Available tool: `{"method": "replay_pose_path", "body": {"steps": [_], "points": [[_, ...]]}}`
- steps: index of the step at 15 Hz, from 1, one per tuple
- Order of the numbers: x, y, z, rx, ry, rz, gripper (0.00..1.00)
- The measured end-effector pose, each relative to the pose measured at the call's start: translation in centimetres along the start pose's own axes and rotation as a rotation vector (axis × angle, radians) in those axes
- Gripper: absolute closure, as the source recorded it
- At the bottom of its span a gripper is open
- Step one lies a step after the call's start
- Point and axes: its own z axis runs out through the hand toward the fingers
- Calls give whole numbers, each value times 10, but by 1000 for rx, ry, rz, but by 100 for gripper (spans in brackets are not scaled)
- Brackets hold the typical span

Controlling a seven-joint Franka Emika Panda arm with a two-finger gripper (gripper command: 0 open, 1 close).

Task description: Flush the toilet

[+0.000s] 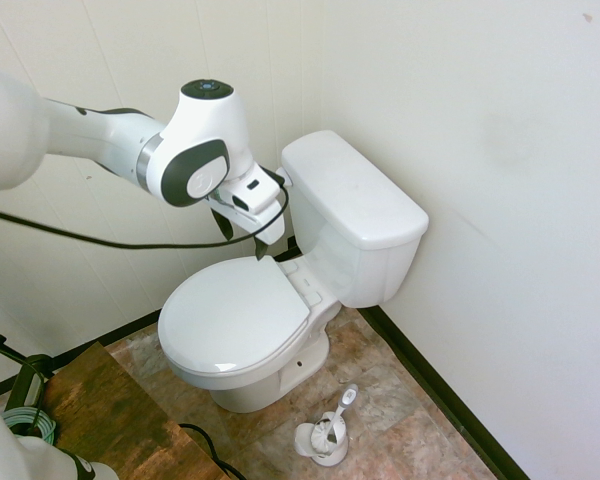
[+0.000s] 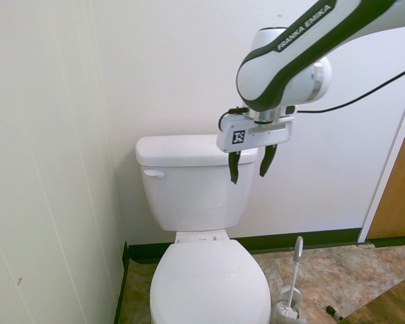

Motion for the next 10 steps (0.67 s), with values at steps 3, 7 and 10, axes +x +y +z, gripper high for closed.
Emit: {"method": "replay_pose_path", "body": {"steps": [3, 7, 10], "points": [[24, -54, 22, 42, 15, -19, 0], [43, -109, 43, 86, 42, -43, 0], [48, -121, 47, 64, 79, -56, 100]]}}
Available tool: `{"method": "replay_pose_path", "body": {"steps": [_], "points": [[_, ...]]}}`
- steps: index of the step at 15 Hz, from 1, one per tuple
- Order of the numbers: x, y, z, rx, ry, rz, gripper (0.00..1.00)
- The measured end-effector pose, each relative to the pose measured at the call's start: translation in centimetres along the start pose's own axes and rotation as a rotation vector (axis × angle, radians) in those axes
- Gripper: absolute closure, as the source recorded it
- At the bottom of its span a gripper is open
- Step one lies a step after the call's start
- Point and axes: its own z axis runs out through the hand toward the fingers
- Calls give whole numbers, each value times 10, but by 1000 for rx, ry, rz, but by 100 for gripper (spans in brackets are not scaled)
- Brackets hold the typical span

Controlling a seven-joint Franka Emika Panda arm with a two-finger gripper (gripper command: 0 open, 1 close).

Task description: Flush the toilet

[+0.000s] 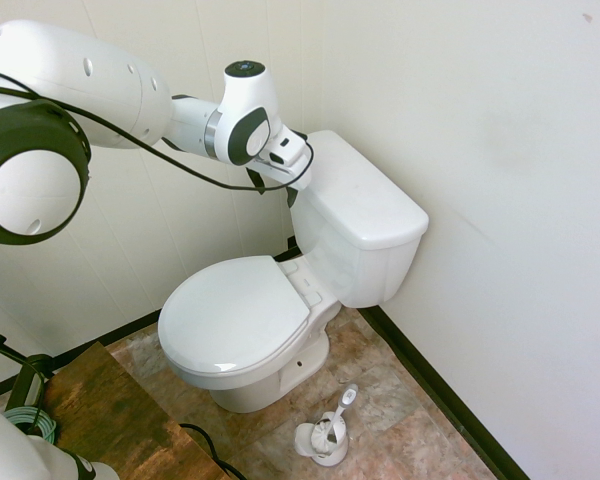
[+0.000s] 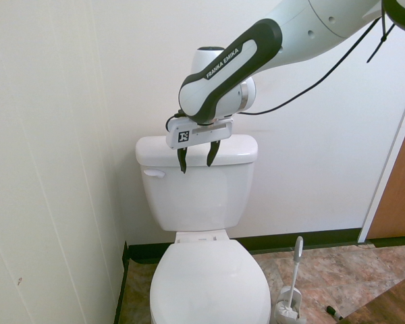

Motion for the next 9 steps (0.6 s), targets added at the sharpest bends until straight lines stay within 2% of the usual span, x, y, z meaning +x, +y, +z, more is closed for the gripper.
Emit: {"method": "replay_pose_path", "body": {"steps": [3, 9], "points": [[-11, -14, -2, 15, 3, -26, 100], [-20, -76, 9, 64, 30, -87, 100]]}}
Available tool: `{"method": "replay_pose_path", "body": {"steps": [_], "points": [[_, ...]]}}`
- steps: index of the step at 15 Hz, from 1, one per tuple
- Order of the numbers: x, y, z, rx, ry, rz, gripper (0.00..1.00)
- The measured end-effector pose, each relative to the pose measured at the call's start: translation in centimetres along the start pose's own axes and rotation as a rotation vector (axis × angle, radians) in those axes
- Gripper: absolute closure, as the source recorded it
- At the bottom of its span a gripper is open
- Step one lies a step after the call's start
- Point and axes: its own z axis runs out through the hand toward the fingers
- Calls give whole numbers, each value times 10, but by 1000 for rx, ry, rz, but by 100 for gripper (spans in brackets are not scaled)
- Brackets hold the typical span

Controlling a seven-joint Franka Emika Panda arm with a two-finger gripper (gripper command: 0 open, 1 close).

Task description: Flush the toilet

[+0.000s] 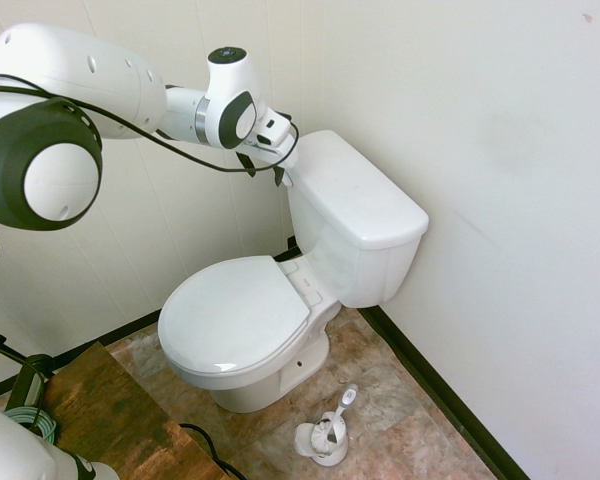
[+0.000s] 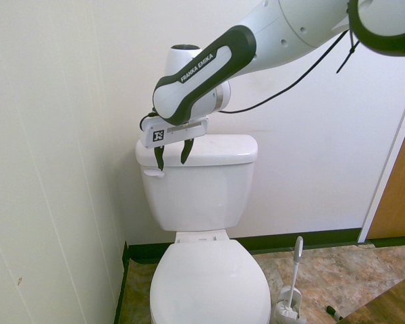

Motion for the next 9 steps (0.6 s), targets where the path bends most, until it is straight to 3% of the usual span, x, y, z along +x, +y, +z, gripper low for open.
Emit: {"method": "replay_pose_path", "body": {"steps": [9], "points": [[18, -38, 45, 42, 28, -2, 100]]}}
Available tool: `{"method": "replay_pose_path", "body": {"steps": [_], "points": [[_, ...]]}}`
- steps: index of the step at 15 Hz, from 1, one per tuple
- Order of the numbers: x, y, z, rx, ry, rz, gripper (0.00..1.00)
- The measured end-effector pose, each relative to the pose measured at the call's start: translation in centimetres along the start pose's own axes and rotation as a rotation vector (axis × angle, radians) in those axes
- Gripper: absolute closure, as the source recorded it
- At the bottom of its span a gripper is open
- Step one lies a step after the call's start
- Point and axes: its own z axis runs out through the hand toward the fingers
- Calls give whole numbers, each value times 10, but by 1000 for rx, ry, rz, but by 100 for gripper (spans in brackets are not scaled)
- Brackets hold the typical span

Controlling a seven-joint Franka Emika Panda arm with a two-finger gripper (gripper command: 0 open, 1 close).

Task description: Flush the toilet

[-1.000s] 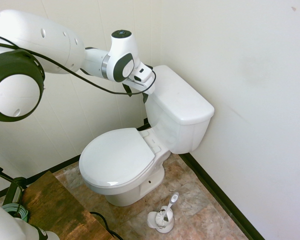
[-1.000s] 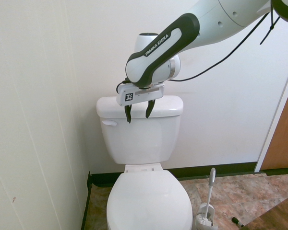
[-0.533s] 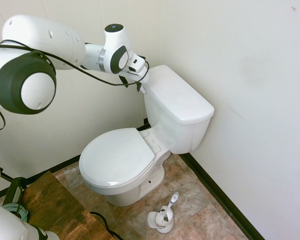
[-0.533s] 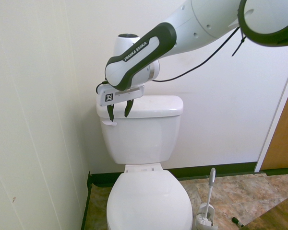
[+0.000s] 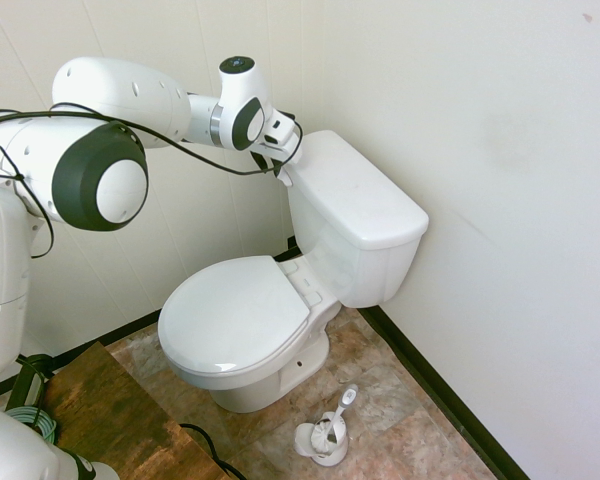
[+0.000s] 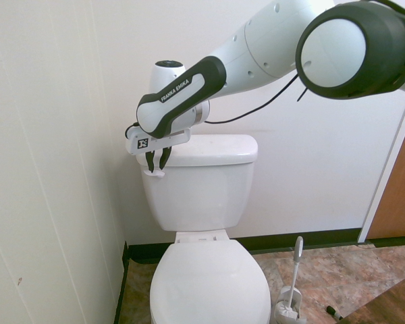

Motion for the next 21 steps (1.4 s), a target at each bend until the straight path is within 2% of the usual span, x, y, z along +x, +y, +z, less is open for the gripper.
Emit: {"method": "replay_pose_path", "body": {"steps": [10, 21], "points": [[14, -16, 24, 13, 42, 28, 100], [8, -14, 55, 8, 5, 58, 100]]}}
